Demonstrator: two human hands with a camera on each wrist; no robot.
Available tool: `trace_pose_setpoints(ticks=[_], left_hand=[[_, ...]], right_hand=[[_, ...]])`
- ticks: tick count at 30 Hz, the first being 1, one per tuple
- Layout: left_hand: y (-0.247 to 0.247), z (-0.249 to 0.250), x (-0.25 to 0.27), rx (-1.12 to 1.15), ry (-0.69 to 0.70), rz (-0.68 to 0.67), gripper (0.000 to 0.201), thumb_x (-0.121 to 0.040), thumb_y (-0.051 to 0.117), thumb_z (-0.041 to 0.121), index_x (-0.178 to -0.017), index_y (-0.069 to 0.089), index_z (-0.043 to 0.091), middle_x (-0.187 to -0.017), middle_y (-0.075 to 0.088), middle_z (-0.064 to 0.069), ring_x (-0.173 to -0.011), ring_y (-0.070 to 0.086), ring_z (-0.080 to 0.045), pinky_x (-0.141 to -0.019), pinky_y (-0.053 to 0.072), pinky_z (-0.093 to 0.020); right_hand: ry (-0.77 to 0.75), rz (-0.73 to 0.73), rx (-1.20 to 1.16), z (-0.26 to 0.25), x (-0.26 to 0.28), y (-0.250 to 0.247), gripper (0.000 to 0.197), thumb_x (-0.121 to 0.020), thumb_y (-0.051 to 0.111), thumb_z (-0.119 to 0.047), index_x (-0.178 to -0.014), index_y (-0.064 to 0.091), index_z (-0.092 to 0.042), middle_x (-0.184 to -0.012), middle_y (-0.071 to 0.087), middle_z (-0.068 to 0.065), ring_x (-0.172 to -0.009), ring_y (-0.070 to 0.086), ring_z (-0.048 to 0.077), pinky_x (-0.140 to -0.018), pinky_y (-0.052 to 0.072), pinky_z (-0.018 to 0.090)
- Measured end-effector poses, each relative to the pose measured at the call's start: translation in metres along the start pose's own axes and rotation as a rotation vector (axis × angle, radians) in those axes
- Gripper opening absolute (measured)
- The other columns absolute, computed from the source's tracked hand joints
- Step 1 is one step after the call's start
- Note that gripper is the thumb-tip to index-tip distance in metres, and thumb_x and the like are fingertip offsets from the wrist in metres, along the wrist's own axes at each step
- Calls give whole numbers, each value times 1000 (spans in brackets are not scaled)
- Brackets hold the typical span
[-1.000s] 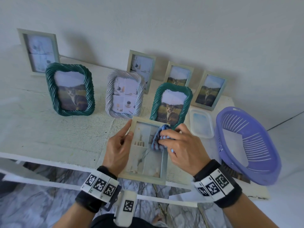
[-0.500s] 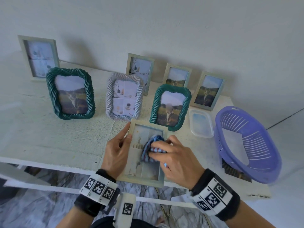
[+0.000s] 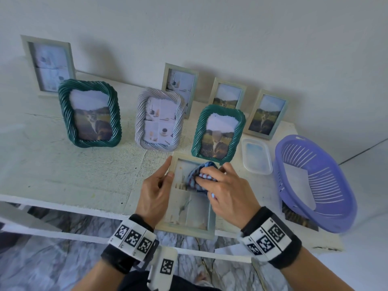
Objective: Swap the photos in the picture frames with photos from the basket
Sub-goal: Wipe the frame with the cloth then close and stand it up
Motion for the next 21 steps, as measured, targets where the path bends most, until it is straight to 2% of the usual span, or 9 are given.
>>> trace_pose_setpoints(ticks=[3,5,6,9,12,15,18,19,21], left_hand=[[0,0,0,8,17,-10,46,-88,52,50,-134,52,45,-79,56,-5,-70,47,-17,-66,44,-36],[1,0,2,36,10,-20,38,-93,54,42,-131,53,47,-80,60,-3,-73,50,-17,-69,46,-35],[2,0,3,47,2,-20,36,-94,55,38,-129,54,47,-79,60,-3,-72,49,-17,-67,46,-35],[6,7,1,51,21,6,36,-91,53,40,-127,55,46,-74,58,-3,-66,45,-16,-62,42,-32],[7,6,-2,-14,54,23,39,-98,53,25,-136,51,34,-60,44,5,-54,33,-11,-51,31,-20],[11,3,1,10,54,5,41,-97,52,35,-137,50,41,-70,49,2,-64,40,-12,-60,37,-26],[18,0,2,28,33,0,41,-97,51,28,-134,49,43,-63,39,0,-57,33,-13,-55,31,-27],[19,1,2,53,15,-4,41,-95,51,30,-134,50,42,-66,46,-3,-61,38,-14,-59,36,-30],[16,-1,2,97,-14,-8,43,-92,51,32,-134,52,39,-86,65,-4,-77,56,-18,-77,48,-39]], right_hand=[[-116,-53,-46,-19,10,13,34,-79,57,-17,-109,69,-28,-118,56,-8,-91,45,21,-42,45,27],[-130,-82,-56,-12,11,12,36,-80,47,-22,-105,70,-33,-115,57,-12,-89,44,19,-42,44,26],[-95,-77,-43,-3,8,9,34,-80,48,-21,-103,70,-33,-114,57,-12,-88,45,19,-42,43,25],[-11,-34,-11,1,0,1,35,-74,67,-12,-106,71,-25,-114,59,-7,-89,51,24,-42,44,26],[-151,-62,-52,-31,7,8,37,-73,67,-13,-107,69,-27,-118,57,-6,-90,48,22,-44,42,24],[-161,-55,-75,-22,6,4,33,-73,67,-13,-100,72,-31,-113,59,-10,-86,45,19,-39,42,26],[-21,-14,-24,-6,-5,0,38,-74,68,-11,-109,69,-26,-117,58,-8,-89,46,23,-40,47,31],[-15,-19,-21,-10,-5,3,40,-75,66,-11,-113,67,-25,-120,57,-7,-91,45,24,-41,48,31],[-90,-63,-45,-23,0,11,41,-77,62,-12,-115,66,-26,-125,54,-9,-92,43,23,-43,46,29]])
Point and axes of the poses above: each hand's wrist, its own x-axis away from the middle knuckle, its own y-axis out of the palm, z = x × y, the point moved 6 cm from there along -x, towards the middle knuckle
